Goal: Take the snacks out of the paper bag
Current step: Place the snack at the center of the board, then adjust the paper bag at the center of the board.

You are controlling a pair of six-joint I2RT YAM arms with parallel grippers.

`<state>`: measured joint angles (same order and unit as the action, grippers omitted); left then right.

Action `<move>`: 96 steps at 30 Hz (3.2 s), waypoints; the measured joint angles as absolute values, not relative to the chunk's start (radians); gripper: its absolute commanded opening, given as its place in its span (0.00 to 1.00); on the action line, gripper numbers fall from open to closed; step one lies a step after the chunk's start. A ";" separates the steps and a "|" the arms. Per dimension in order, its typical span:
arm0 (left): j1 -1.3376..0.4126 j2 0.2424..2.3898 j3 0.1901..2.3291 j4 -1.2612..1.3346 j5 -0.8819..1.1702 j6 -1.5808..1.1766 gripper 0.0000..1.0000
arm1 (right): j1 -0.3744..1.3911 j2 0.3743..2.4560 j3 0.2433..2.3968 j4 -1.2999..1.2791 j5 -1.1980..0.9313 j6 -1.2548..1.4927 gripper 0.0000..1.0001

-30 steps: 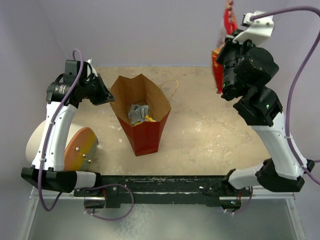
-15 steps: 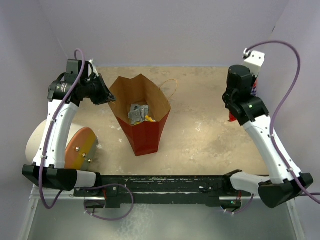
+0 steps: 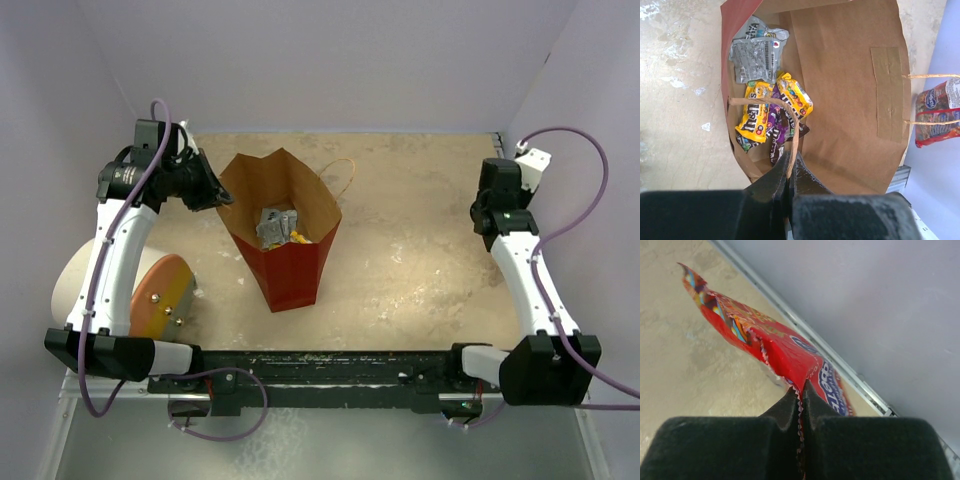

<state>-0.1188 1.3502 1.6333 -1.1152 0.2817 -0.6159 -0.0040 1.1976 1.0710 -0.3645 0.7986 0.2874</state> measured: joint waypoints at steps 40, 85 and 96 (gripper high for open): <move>-0.119 1.348 1.612 -1.122 0.237 -0.615 0.27 | 0.221 1.623 1.517 -0.442 -0.159 0.358 0.93; -0.035 1.594 2.070 -1.122 0.107 -0.659 0.00 | 0.405 1.632 1.597 -0.250 -0.828 0.744 0.03; -0.013 1.626 2.064 -0.945 0.323 -0.560 0.00 | 0.549 1.604 1.374 -0.194 -0.793 0.746 0.04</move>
